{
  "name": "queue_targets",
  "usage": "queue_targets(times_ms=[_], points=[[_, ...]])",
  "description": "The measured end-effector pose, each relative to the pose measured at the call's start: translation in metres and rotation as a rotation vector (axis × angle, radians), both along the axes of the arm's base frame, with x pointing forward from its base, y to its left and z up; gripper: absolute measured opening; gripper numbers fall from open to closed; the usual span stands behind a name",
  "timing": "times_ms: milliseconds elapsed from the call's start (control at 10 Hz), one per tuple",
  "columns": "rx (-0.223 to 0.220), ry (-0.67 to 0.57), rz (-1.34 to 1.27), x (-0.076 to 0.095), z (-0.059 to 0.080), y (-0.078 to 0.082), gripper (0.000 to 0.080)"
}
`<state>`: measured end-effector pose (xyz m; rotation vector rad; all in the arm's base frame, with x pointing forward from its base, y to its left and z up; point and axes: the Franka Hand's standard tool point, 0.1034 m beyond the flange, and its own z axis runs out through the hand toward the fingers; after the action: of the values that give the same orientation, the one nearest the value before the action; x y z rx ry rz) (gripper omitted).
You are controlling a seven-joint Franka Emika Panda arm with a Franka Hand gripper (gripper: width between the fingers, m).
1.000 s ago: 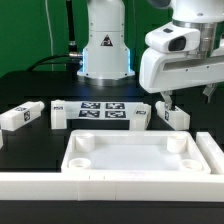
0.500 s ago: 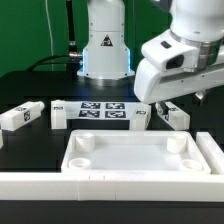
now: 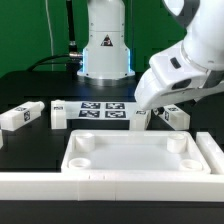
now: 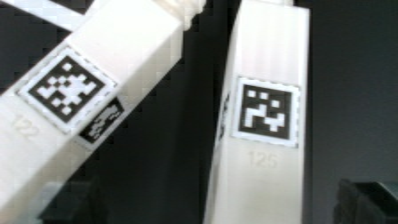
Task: Assemble desk
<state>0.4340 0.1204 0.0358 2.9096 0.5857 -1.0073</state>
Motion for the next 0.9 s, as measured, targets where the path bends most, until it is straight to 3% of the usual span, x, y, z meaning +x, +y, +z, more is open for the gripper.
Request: queue_targets(times_ms=[200, 300, 400, 800, 900], points=[[0.001, -0.006, -0.001, 0.0005, -0.0011, 0.0004, 0.0649], [-0.057, -0.019, -0.041, -0.0009, -0.002, 0.0004, 0.0649], [-0.075, -0.026, -0.061, -0.0007, -0.002, 0.0022, 0.0649], [-0.082, -0.009, -0.064, 0.0, -0.0019, 0.0018, 0.0649], [-0.099, 0.047, -0.058, -0.0045, -0.0033, 0.0015, 0.0649]])
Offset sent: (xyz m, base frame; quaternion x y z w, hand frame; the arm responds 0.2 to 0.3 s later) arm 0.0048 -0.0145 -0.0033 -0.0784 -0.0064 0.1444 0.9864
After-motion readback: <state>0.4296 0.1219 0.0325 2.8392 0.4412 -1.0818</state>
